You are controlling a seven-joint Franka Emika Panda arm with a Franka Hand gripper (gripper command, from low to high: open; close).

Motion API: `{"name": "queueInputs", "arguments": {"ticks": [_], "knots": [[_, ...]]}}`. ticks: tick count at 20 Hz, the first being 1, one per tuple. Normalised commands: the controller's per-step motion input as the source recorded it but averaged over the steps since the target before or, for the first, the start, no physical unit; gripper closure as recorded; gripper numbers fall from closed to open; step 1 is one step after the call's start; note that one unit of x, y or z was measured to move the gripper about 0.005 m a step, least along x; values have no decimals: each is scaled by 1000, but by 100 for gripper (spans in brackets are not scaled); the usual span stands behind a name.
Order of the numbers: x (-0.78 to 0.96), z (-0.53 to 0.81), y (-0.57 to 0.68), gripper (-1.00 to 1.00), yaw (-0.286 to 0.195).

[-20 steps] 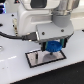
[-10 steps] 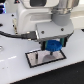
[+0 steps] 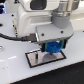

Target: Insert the blue gear onto the right peg, followed by the red gear

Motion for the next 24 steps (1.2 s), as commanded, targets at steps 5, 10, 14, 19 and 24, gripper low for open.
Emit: {"name": "queueInputs", "arguments": {"ticks": [5, 10, 14, 19, 24], "knots": [[236, -146, 2, 100, 0], [208, -2, 5, 100, 0], [180, -124, 10, 100, 0], [150, -152, 16, 100, 0], [106, -72, 57, 100, 0]]}}
